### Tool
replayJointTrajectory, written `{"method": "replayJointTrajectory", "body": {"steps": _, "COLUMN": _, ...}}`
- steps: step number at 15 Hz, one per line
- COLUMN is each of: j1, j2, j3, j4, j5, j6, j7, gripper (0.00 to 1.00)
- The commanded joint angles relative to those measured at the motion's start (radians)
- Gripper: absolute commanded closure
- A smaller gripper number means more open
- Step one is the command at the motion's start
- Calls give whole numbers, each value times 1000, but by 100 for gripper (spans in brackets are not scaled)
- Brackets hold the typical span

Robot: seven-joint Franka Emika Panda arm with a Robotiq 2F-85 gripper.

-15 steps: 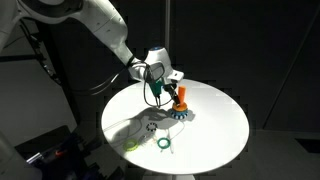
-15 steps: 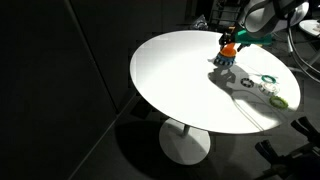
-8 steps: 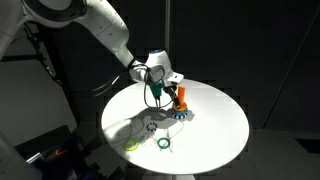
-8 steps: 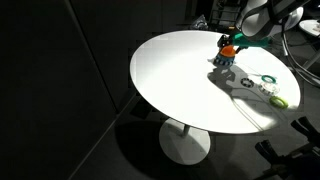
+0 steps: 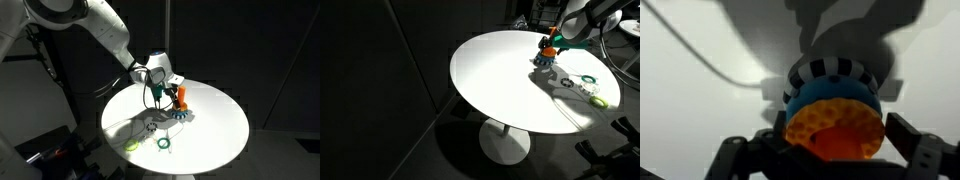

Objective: Remove the orange circular object from the wooden object

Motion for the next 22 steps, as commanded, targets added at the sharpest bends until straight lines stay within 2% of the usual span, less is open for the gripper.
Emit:
{"method": "replayJointTrajectory", "body": {"steps": 1, "j1": 23, "j2": 22, "j3": -29, "j4": 25, "j5": 17, "j6": 1, "j7": 27, "gripper": 0}}
{"method": "replayJointTrajectory", "body": {"steps": 2, "j1": 26, "j2": 23, "j3": -32, "j4": 25, "j5": 16, "j6": 3, "j7": 30, "gripper": 0}}
{"method": "replayJointTrajectory", "body": {"steps": 4, "j1": 31, "j2": 25, "j3": -38, "j4": 26, "j5": 13, "j6": 5, "j7": 37, "gripper": 27}}
{"method": "replayJointTrajectory", "body": {"steps": 6, "j1": 35, "j2": 23, "j3": -46, "j4": 30, "j5": 12, "j6": 5, "j7": 42, "gripper": 38}}
{"method": "replayJointTrajectory", "body": {"steps": 7, "j1": 36, "j2": 22, "j3": -47, "j4": 29, "j5": 11, "j6": 4, "j7": 42, "gripper": 39}}
{"method": "replayJointTrajectory", "body": {"steps": 9, "j1": 39, "j2": 15, "j3": -52, "j4": 31, "j5": 10, "j6": -1, "j7": 43, "gripper": 51}}
{"method": "replayJointTrajectory", "body": {"steps": 16, "j1": 59, "j2": -16, "j3": -80, "j4": 12, "j5": 0, "j6": -6, "j7": 43, "gripper": 66}}
{"method": "replayJointTrajectory", "body": {"steps": 22, "j1": 75, "j2": -60, "j3": -98, "j4": -8, "j5": -7, "j6": -14, "j7": 40, "gripper": 71}}
